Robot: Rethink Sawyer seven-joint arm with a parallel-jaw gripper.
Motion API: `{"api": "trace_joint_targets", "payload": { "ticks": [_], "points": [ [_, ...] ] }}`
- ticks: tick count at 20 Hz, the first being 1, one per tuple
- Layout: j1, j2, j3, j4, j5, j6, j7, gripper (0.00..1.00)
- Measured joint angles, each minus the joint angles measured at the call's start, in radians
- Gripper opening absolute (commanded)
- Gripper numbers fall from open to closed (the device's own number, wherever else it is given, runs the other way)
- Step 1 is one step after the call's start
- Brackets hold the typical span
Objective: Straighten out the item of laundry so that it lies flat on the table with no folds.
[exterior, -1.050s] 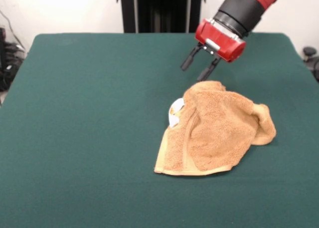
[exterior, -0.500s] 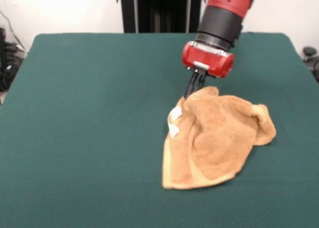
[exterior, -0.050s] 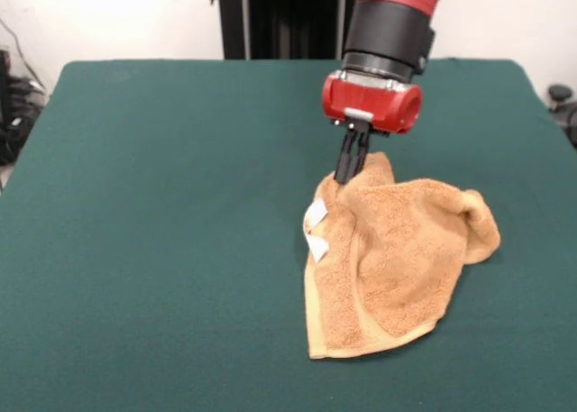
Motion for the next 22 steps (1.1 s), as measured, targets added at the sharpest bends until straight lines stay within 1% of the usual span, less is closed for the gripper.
{"api": "trace_joint_targets", "payload": {
  "ticks": [3, 4, 15, 20, 21, 22],
  "points": [
    [0.007, -0.015, 0.005, 0.000, -0.004, 0.007, 0.000, 0.00],
    [0.017, -0.025, 0.008, 0.001, -0.004, 0.007, 0.000, 1.00],
    [0.027, -0.038, 0.036, 0.004, -0.003, 0.003, 0.000, 1.00],
    [-0.031, -0.066, 0.109, 0.009, -0.038, 0.003, 0.000, 1.00],
    [-0.087, -0.082, 0.169, 0.012, -0.079, 0.003, 0.000, 1.00],
    [-0.111, -0.086, 0.194, 0.013, -0.097, 0.003, 0.000, 1.00]
  ]
}}
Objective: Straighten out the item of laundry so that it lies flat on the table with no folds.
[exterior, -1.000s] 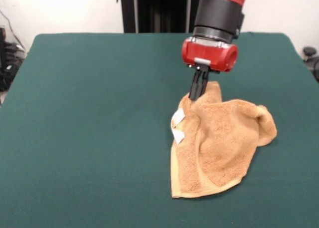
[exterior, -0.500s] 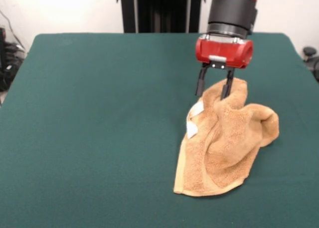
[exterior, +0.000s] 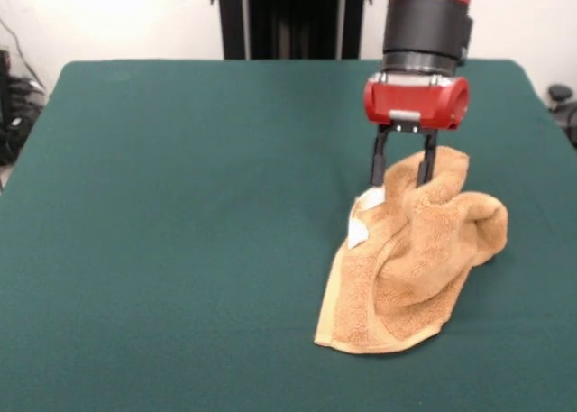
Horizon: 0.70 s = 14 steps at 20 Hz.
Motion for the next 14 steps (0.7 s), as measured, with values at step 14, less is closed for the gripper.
{"api": "trace_joint_targets", "payload": {
  "ticks": [14],
  "points": [
    [-0.322, 0.041, 0.359, -0.170, -0.156, 0.518, -0.004, 1.00]
  ]
}}
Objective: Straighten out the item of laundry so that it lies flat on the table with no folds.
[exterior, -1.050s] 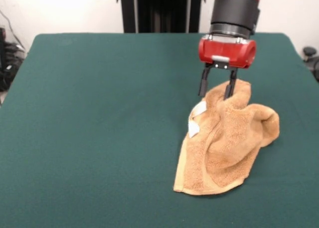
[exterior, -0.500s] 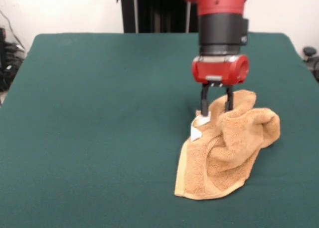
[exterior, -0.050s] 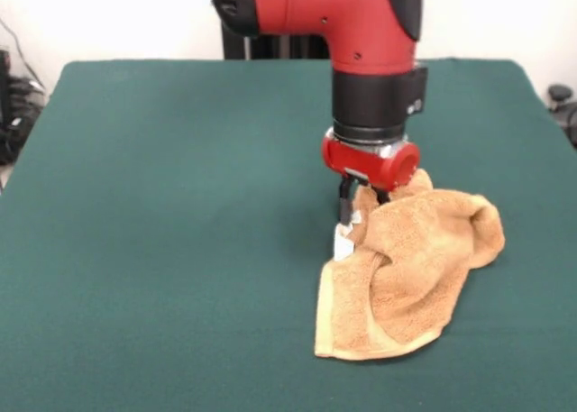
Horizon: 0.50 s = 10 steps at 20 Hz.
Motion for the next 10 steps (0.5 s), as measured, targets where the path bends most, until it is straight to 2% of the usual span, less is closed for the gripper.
{"api": "trace_joint_targets", "payload": {
  "ticks": [5, 10],
  "points": [
    [0.038, 0.020, 0.015, -0.137, -0.038, 0.269, -0.030, 1.00],
    [0.065, 0.035, 0.019, -0.207, -0.077, 0.377, -0.055, 1.00]
  ]
}}
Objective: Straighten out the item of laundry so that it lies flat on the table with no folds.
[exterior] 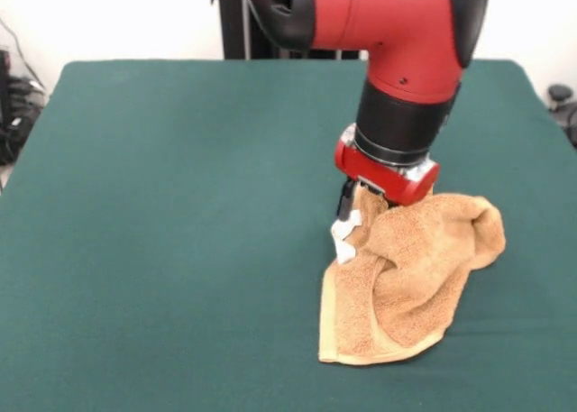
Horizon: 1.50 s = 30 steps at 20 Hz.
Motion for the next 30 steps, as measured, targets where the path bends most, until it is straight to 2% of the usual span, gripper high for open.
{"api": "trace_joint_targets", "payload": {
  "ticks": [6, 7, 21, 30],
  "points": [
    [0.032, 0.008, -0.016, -0.026, -0.033, 0.004, 0.000, 1.00],
    [0.035, 0.008, -0.017, -0.028, -0.034, 0.002, 0.000, 0.00],
    [0.061, 0.017, -0.037, -0.043, -0.036, -0.018, 0.000, 0.00],
    [0.105, 0.024, -0.082, -0.056, -0.036, -0.022, 0.000, 0.00]
  ]
}}
